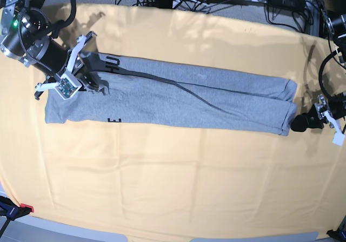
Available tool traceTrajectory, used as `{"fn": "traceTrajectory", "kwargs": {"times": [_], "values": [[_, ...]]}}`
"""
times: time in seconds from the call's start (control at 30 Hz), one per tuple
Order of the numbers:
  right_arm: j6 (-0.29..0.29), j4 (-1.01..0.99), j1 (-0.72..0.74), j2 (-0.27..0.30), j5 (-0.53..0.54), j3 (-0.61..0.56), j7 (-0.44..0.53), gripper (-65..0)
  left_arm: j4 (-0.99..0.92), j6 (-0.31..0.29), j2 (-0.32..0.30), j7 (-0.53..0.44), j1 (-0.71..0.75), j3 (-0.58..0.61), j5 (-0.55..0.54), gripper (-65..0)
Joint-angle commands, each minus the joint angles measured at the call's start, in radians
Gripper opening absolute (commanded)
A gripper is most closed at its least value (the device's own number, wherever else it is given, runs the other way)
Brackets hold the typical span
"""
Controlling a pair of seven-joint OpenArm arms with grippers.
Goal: Layout the t-shirt on the table in an organized manner, then fold the t-shirt properly
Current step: 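Lay the lifted end back down and hold it with the right gripper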
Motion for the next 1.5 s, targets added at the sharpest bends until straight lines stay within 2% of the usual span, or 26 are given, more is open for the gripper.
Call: {"fn": "traceTrajectory", "kwargs": {"times": [0.0, 0.13, 0.27, 0.4, 0.5, 0.6, 0.7, 0.73, 0.77, 0.87, 0.9, 0.97, 1.2, 1.23, 1.3, 1.37, 1.4, 1.47], "values": [[-0.003, -0.017, 0.017, 0.011, -0.001, 0.005, 0.025, -65.0, 0.014, -0.005, -0.030, -0.005, -0.025, -0.007, -0.025, -27.1], [-0.075, -0.155, 0.071, 0.009, -0.022, 0.006, 0.067, -65.0, 0.014, -0.005, -0.030, -0.005, -0.025, -0.007, -0.025, -27.1], [-0.136, -0.253, 0.133, 0.005, -0.051, 0.006, 0.058, -65.0, 0.014, -0.005, -0.030, -0.005, -0.025, -0.007, -0.025, -27.1], [-0.244, -0.269, 0.153, -0.001, -0.123, 0.006, 0.058, -65.0, 0.014, -0.005, -0.030, -0.004, -0.025, -0.007, -0.025, -27.1], [-0.294, -0.268, 0.157, -0.002, -0.178, 0.006, 0.071, -65.0, 0.014, -0.005, -0.030, -0.005, -0.025, -0.008, -0.025, -27.1], [-0.262, -0.268, 0.159, -0.003, -0.138, 0.005, 0.076, -65.0, 0.014, -0.005, -0.030, -0.005, -0.025, -0.008, -0.025, -27.1], [-0.153, -0.268, 0.159, -0.003, -0.055, 0.004, 0.054, -64.2, 0.014, -0.005, -0.030, -0.005, -0.025, -0.008, -0.025, -27.1], [-0.151, -0.268, 0.159, -0.003, -0.069, 0.004, 0.054, -60.9, 0.014, -0.005, -0.030, -0.005, -0.025, -0.008, -0.025, -27.1], [-0.178, -0.268, 0.159, -0.002, -0.102, 0.004, 0.054, -56.0, 0.014, -0.005, -0.030, -0.004, -0.025, -0.008, -0.025, -27.1], [-0.303, -0.267, 0.163, 0.002, -0.240, 0.005, 0.053, -35.0, 0.014, -0.005, -0.030, 0.000, -0.026, -0.008, -0.025, -27.1], [-0.329, -0.263, 0.165, 0.005, -0.275, 0.006, 0.050, -31.6, 0.014, -0.005, -0.030, -0.001, -0.026, -0.008, -0.025, -27.1], [-0.350, -0.241, 0.165, 0.006, -0.307, 0.027, 0.055, -32.2, 0.014, -0.005, -0.031, 0.000, -0.028, -0.024, -0.025, -27.1], [-0.348, -0.108, 0.162, 0.006, -0.173, 0.181, 0.057, -32.5, 0.014, -0.005, -0.056, 0.056, -0.023, -0.246, -0.025, -27.4], [-0.332, -0.106, 0.159, 0.006, -0.133, 0.196, 0.051, -32.5, 0.014, -0.005, -0.062, 0.062, -0.018, -0.272, -0.025, -27.5], [-0.286, -0.106, 0.145, 0.004, -0.032, 0.201, 0.034, -32.5, 0.014, -0.005, -0.072, 0.063, -0.002, -0.313, -0.025, -27.5], [-0.200, -0.108, 0.120, -0.001, 0.088, 0.192, 0.024, -32.9, 0.014, -0.005, -0.076, 0.063, 0.017, -0.332, -0.025, -27.5], [-0.145, -0.108, 0.105, -0.004, 0.136, 0.182, 0.020, -36.2, 0.014, -0.005, -0.077, 0.063, 0.027, -0.333, -0.025, -27.5], [-0.056, -0.109, 0.079, -0.020, 0.165, 0.151, 0.020, -49.7, 0.014, -0.005, -0.077, 0.063, 0.048, -0.333, -0.025, -27.5]]}}
